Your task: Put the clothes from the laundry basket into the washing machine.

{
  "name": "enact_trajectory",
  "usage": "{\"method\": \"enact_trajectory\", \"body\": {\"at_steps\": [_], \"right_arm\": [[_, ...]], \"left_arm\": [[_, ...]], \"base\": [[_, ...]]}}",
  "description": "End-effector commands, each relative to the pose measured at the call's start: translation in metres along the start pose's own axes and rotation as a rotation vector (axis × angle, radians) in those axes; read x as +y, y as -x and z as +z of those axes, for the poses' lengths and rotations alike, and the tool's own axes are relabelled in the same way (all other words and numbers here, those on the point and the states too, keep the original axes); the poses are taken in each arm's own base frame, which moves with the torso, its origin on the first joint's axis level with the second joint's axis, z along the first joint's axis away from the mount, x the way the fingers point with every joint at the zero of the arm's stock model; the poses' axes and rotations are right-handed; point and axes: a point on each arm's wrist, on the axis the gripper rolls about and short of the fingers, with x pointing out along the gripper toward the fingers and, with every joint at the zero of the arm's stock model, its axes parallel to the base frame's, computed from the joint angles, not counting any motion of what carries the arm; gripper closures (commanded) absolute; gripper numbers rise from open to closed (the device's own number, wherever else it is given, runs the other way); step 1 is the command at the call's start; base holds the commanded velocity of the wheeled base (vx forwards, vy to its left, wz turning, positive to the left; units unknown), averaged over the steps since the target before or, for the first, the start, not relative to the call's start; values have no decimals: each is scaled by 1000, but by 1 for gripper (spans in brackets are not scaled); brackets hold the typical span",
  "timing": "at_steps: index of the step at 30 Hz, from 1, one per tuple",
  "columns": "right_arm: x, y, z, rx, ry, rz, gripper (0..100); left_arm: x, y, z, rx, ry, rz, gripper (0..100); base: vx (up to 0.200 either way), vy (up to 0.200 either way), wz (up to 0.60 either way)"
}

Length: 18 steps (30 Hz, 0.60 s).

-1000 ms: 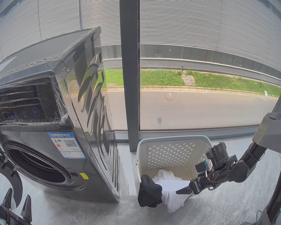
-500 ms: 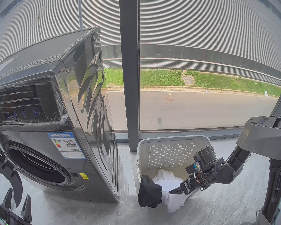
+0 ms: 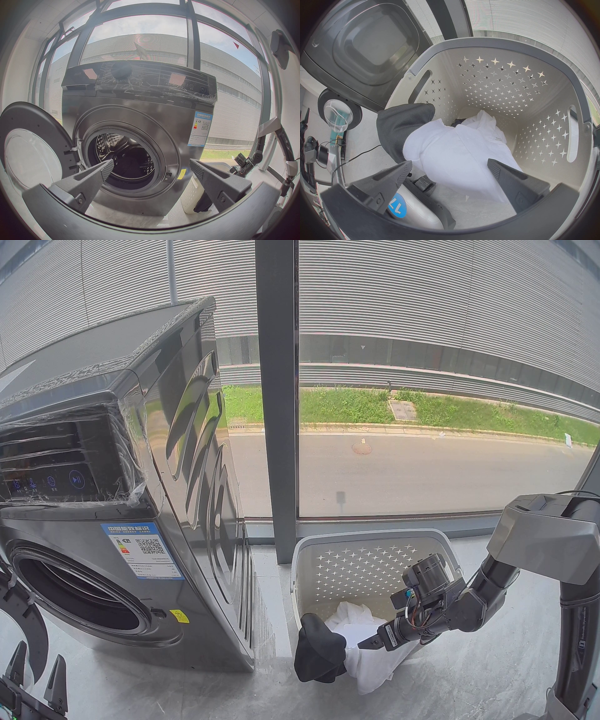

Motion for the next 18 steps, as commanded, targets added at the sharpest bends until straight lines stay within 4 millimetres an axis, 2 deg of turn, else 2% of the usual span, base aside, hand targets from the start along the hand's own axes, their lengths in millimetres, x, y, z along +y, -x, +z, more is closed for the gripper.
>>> {"method": "enact_trajectory", "body": {"at_steps": [1, 18], "right_arm": [[0, -3, -1, 7, 2, -1, 0], [-4, -16, -1, 18, 1, -12, 0]], "left_arm": [[0, 1, -2, -9, 0, -2, 0], [0, 1, -2, -9, 1, -2, 0]], "base": [[0, 0, 0], [0, 0, 0]]}}
